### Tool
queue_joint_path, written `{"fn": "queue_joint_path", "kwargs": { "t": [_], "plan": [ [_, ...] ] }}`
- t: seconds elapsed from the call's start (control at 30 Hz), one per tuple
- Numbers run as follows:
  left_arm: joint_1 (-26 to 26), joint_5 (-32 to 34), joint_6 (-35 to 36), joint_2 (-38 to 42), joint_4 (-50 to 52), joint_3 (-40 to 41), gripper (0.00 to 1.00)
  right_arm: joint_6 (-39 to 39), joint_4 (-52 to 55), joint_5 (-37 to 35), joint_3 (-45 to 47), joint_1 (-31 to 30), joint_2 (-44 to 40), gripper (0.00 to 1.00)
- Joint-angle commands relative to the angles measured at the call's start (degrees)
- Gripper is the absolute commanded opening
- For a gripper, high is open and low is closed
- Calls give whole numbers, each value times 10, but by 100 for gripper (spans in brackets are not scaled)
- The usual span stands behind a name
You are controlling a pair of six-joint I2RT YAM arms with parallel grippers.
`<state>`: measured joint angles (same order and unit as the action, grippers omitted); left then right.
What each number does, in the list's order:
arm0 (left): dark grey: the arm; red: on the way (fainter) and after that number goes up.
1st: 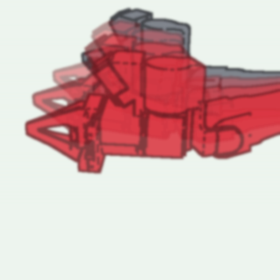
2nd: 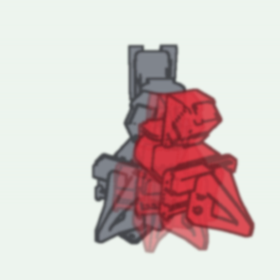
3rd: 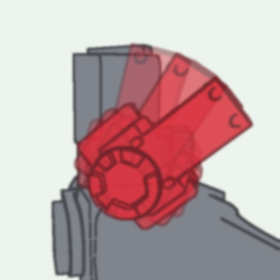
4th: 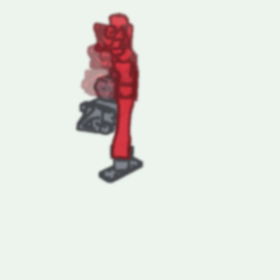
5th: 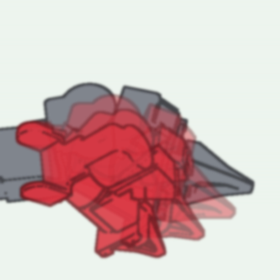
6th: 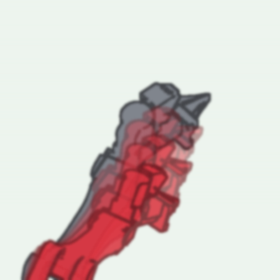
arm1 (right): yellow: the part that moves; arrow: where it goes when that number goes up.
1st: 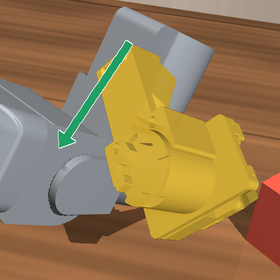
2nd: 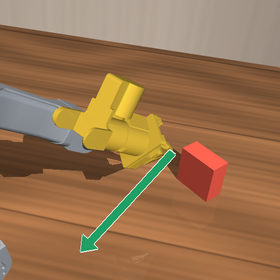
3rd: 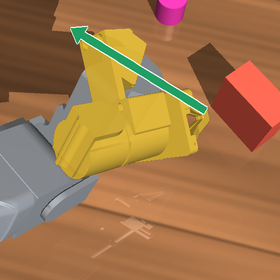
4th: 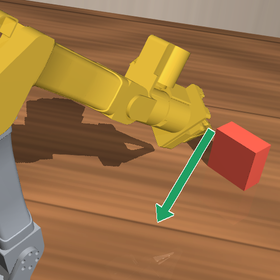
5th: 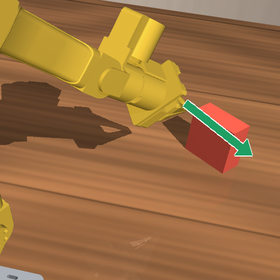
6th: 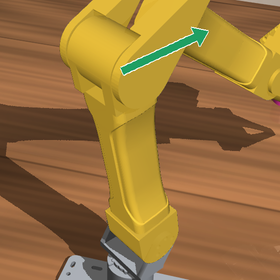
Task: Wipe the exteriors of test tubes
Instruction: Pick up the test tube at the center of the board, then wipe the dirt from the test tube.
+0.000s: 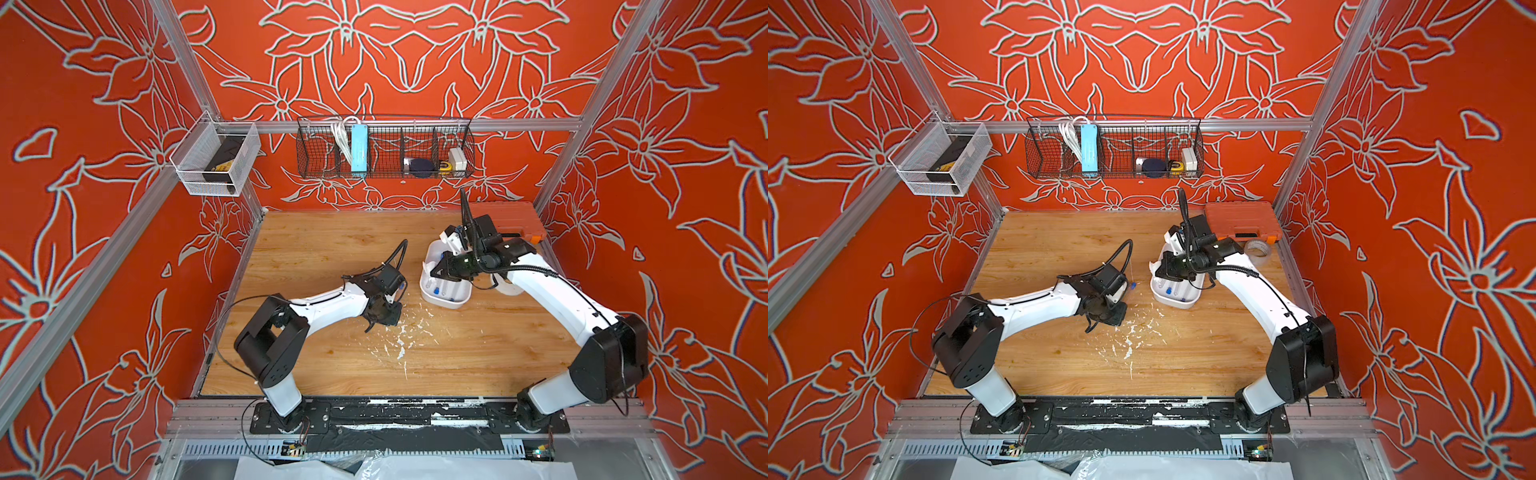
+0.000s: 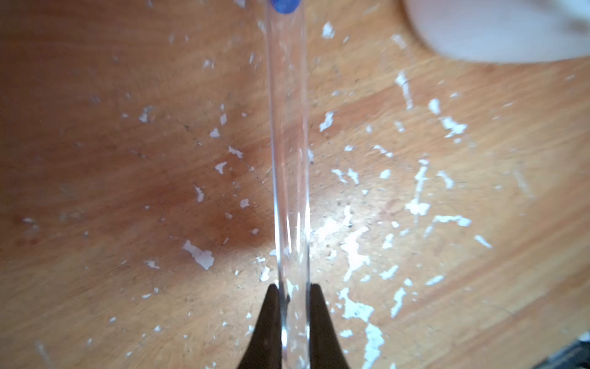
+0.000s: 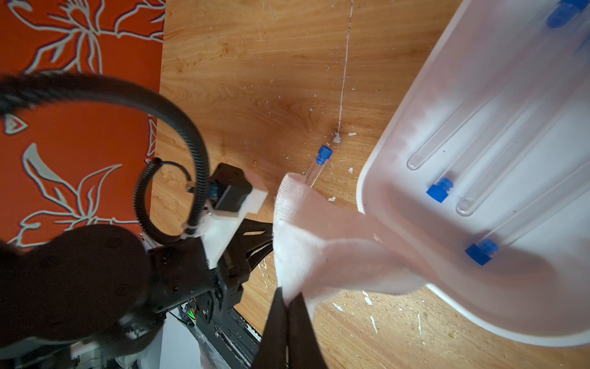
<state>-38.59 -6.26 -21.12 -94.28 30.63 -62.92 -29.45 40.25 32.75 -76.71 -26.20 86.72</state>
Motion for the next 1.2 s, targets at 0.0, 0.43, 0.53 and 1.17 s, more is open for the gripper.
{"fn": "queue_joint_path", "kwargs": {
  "t": [0.0,0.43,0.53,1.17],
  "plan": [
    [15,-72,-15,56,42,-15,3,19,-12,29,8,-20,-5,0],
    [31,-215,-47,131,44,-35,3,53,-38,72,14,-101,19,0],
    [40,-231,-65,143,33,-36,3,55,-38,76,18,-104,23,0],
    [65,-318,-127,190,1,-17,1,54,-155,89,102,-100,-24,0]
  ]
}}
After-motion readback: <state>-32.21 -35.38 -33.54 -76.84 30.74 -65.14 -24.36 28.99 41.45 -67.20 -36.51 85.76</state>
